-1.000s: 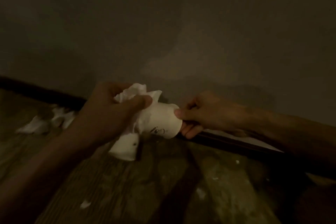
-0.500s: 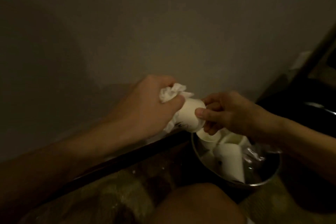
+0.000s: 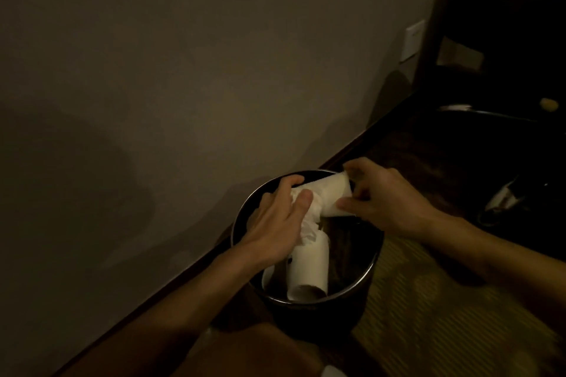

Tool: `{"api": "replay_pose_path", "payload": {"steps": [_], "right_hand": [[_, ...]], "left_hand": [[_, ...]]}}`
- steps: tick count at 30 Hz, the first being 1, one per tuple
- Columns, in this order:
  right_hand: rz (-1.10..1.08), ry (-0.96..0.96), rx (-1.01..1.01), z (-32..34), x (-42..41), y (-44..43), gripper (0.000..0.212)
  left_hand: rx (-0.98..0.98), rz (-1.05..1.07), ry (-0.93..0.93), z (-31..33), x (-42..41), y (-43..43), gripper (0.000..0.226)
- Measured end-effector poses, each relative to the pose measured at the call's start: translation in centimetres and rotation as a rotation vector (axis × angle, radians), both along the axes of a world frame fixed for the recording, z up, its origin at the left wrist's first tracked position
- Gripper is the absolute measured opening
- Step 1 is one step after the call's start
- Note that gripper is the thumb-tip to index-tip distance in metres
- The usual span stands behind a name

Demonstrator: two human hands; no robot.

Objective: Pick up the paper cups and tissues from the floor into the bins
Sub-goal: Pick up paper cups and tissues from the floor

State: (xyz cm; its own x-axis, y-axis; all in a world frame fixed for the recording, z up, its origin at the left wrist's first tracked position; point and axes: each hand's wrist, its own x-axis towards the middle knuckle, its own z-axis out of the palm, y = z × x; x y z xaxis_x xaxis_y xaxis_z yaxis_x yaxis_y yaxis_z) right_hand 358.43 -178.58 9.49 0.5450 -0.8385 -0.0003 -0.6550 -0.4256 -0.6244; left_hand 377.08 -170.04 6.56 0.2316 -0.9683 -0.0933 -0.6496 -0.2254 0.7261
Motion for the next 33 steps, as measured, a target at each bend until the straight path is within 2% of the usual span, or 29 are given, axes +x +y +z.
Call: {"api": "replay_pose_path", "payload": {"steps": [2,6,8,11,15,17,20,22,25,28,31,33], "right_hand": [[0.041,0.071,-0.074,-1.0,0.8,0.5,0.058],[0.070,0.169,-0.068,-2.2,1.2,1.5,0.046],[0.098,0.204,-0.102,-2.3,1.0,1.7,0.043],[0.153,0.263,-0.248,-2.1,0.7,1.8,0.037],[0.116,0.206,-0.319,-0.6,-0.4,1.4,0.031],[0.089,0.123,-0.312,0.5,-0.3,1.9,0.028],[0.122,-0.041,-0.250,2.3,1.1,4.3,0.017],[0.158,-0.146,-0.181,3.2,2.6,6.5,0.015],[0.215,-0.335,-0.073,4.8,5.9,9.7,0.017],[0.327,-0.460,0.003,7.1,10.7,13.6,0.020],[0.566,-0.459,0.037,9.1,16.3,18.7,0.021],[0.728,-0.372,0.046,9.7,19.9,22.2,0.019]], "left_hand": [[0.070,-0.006,-0.127,-0.9,0.4,0.0,0.045],[0.101,-0.150,-0.555,-1.7,1.0,0.4,0.055],[0.116,-0.172,-0.666,-1.9,1.2,0.3,0.055],[0.075,-0.161,-0.658,-1.4,1.0,0.2,0.059],[-0.028,-0.052,-0.251,1.2,1.1,0.5,0.072],[-0.033,-0.054,-0.203,2.8,1.3,0.7,0.067],[-0.058,-0.063,-0.266,6.0,2.2,1.4,0.042],[-0.075,-0.078,-0.385,8.7,3.3,2.4,0.027],[-0.083,-0.119,-0.617,13.4,5.7,5.1,0.036],[-0.044,-0.189,-0.752,18.5,8.6,10.3,0.039],[0.057,-0.186,-0.928,21.7,12.2,17.6,0.037],[0.193,-0.116,-0.971,22.3,15.0,23.7,0.036]]}}
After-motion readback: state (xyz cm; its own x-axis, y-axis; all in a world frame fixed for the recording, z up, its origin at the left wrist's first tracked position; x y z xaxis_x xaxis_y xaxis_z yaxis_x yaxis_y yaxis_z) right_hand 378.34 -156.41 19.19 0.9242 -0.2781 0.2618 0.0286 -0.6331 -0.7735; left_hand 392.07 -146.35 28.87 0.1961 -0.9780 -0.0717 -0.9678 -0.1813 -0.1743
